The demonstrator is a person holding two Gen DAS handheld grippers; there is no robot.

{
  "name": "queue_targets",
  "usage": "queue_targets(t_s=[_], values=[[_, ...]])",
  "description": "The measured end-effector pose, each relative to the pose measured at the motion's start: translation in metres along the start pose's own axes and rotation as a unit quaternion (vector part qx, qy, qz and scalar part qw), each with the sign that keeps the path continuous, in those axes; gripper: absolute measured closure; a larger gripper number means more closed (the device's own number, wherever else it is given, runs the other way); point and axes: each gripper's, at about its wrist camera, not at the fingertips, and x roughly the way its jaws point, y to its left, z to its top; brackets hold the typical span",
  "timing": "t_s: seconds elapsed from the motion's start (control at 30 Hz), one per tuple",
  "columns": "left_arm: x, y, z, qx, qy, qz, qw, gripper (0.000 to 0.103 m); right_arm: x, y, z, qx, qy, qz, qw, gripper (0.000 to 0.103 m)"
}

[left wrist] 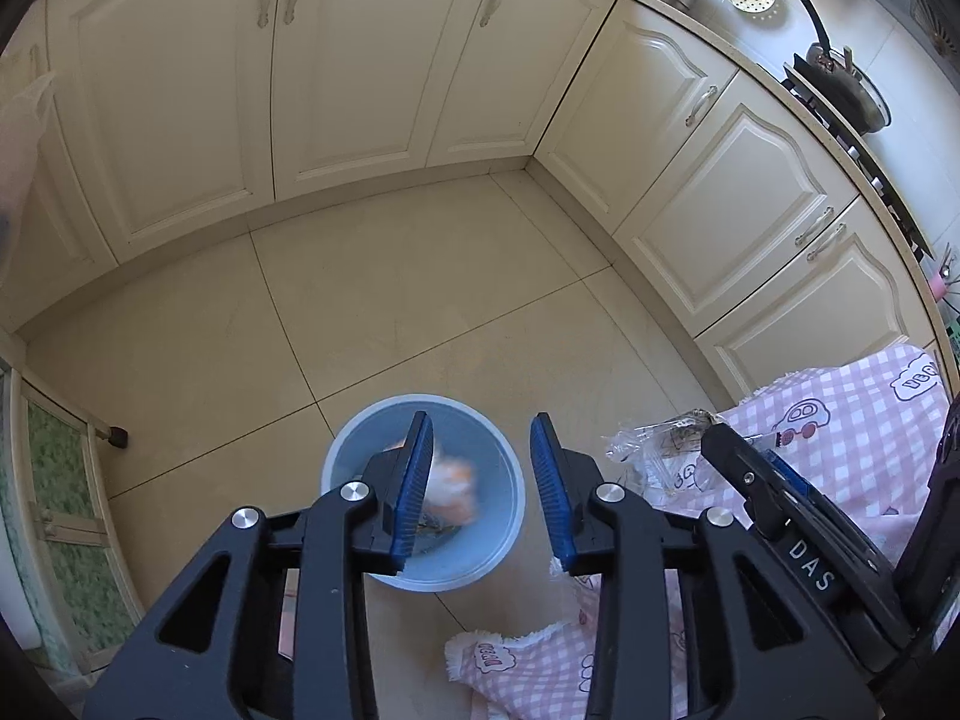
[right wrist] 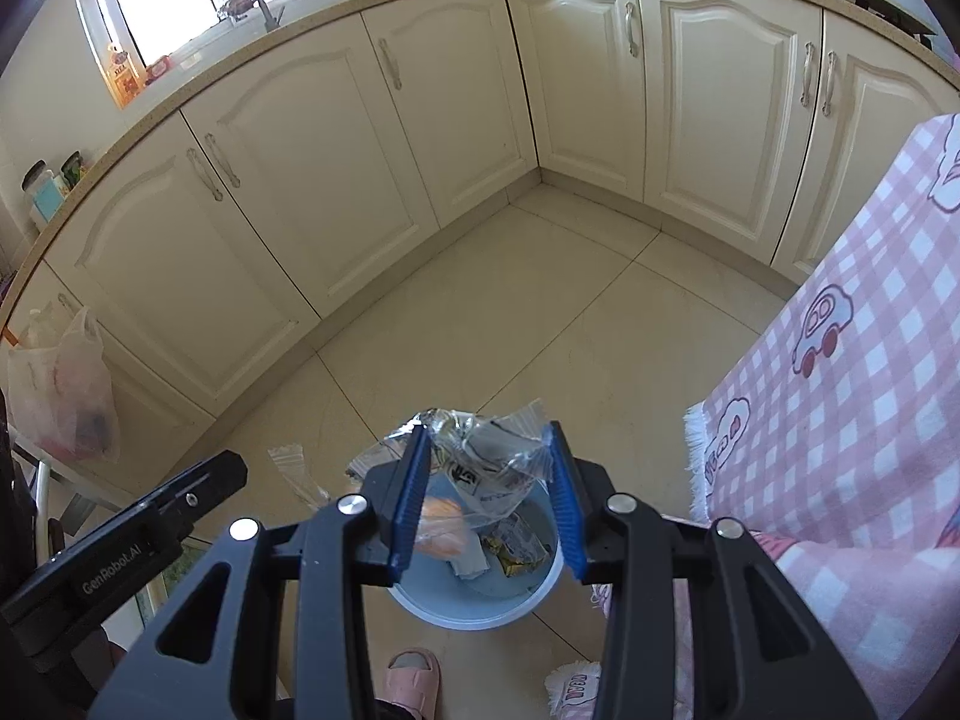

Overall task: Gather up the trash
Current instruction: 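Move both tools over the blue bucket and release both items into it, then grasp the clear plastic bag with the right tool while the left tool grasps a wrapper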

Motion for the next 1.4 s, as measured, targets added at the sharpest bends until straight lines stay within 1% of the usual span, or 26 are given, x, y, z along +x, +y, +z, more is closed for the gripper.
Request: queue_targets(t_s=[0.27, 0.47, 0.57, 0.67, 0.73, 0.83, 0.97, 1.1, 1.17, 1.3, 1.4], values=[[-0.006, 0.0, 0.0, 0.0, 0.001, 0.0, 1.0, 0.068, 0.005, 0.009, -0.002, -0.003, 0.005, 0.009, 1.0, 0.065], [-0.019, 0.005, 0.004, -0.009, -0.015, 0.002, 0.9999, 0.065, 0.003, 0.02, 0.005, -0.01, -0.003, 0.017, 1.0, 0.065], [-0.026, 0.009, 0.006, -0.015, -0.023, 0.004, 0.9996, 0.064, 0.0, 0.026, 0.011, -0.006, -0.017, 0.035, 0.999, 0.063], [-0.035, 0.01, 0.009, -0.018, -0.03, 0.002, 0.9994, 0.064, -0.003, 0.034, 0.017, -0.011, -0.024, 0.041, 0.999, 0.059], [-0.042, 0.009, 0.011, -0.017, -0.036, 0.001, 0.9992, 0.064, -0.009, 0.038, 0.02, -0.012, -0.029, 0.043, 0.999, 0.054], [-0.054, 0.004, 0.012, -0.013, -0.044, -0.004, 0.9989, 0.063, -0.021, 0.04, 0.022, -0.014, -0.038, 0.045, 0.998, 0.054], [-0.074, -0.008, 0.012, -0.001, -0.056, -0.016, 0.9983, 0.063, -0.048, 0.037, 0.022, -0.007, -0.051, 0.041, 0.998, 0.053], [-0.101, -0.03, 0.01, 0.019, -0.072, -0.041, 0.9964, 0.062, -0.089, 0.026, 0.022, -0.002, -0.081, 0.032, 0.996, 0.053], [-0.114, -0.042, 0.007, 0.031, -0.081, -0.053, 0.9948, 0.061, -0.117, 0.017, 0.022, 0.005, -0.103, 0.023, 0.994, 0.053], [-0.143, -0.078, -0.005, 0.068, -0.096, -0.088, 0.9892, 0.057, -0.18, -0.01, 0.017, 0.019, -0.153, -0.002, 0.988, 0.053], [-0.161, -0.118, -0.022, 0.112, -0.1, -0.118, 0.9817, 0.052, -0.224, -0.037, 0.007, 0.035, -0.184, -0.024, 0.982, 0.052]])
